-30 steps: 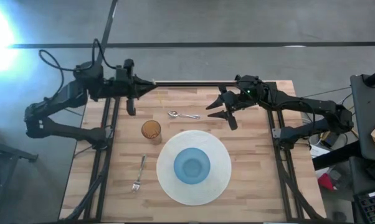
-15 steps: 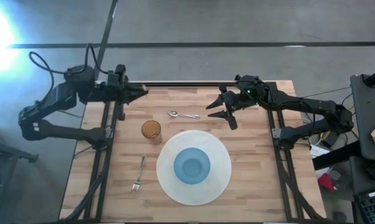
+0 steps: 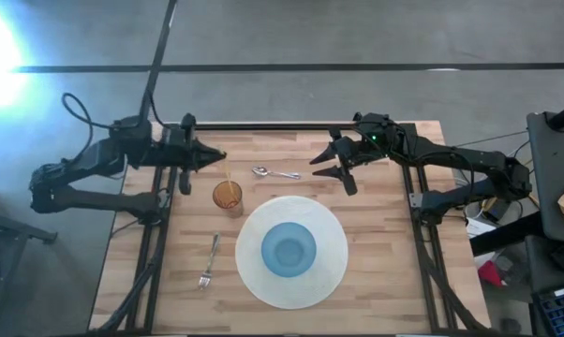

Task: Pick & Place Utensil
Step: Put the yellow straw into the yellow glass to the top right of the white mat

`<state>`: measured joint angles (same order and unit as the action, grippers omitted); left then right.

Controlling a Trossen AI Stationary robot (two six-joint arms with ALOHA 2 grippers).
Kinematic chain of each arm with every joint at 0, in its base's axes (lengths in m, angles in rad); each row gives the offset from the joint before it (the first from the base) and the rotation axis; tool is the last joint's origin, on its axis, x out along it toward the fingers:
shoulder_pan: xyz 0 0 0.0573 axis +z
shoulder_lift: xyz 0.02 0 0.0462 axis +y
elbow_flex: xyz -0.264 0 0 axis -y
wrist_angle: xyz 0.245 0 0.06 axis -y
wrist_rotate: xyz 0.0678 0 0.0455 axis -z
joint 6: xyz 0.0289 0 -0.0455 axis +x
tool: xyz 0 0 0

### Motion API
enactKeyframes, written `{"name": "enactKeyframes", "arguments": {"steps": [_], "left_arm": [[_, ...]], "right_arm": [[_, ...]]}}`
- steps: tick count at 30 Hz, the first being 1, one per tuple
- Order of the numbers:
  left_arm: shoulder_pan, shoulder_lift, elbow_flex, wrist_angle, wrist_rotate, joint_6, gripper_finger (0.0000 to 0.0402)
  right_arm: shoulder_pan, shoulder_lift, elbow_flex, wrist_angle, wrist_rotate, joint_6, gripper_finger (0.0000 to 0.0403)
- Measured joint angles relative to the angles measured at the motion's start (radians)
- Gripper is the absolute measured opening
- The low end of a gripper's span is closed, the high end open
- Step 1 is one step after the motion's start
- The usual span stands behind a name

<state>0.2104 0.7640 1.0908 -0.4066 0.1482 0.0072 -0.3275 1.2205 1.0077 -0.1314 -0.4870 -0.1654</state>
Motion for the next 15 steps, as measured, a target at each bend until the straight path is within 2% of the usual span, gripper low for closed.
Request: {"name": "enactKeyframes", "arguments": {"steps": [15], "left_arm": [[-0.007, -0.099, -0.248, 0.163, 0.000, -0.079, 0.0000]], "right_arm": [[0.000, 0.000, 0.000, 0.000, 0.000, 0.005, 0.0132]]}}
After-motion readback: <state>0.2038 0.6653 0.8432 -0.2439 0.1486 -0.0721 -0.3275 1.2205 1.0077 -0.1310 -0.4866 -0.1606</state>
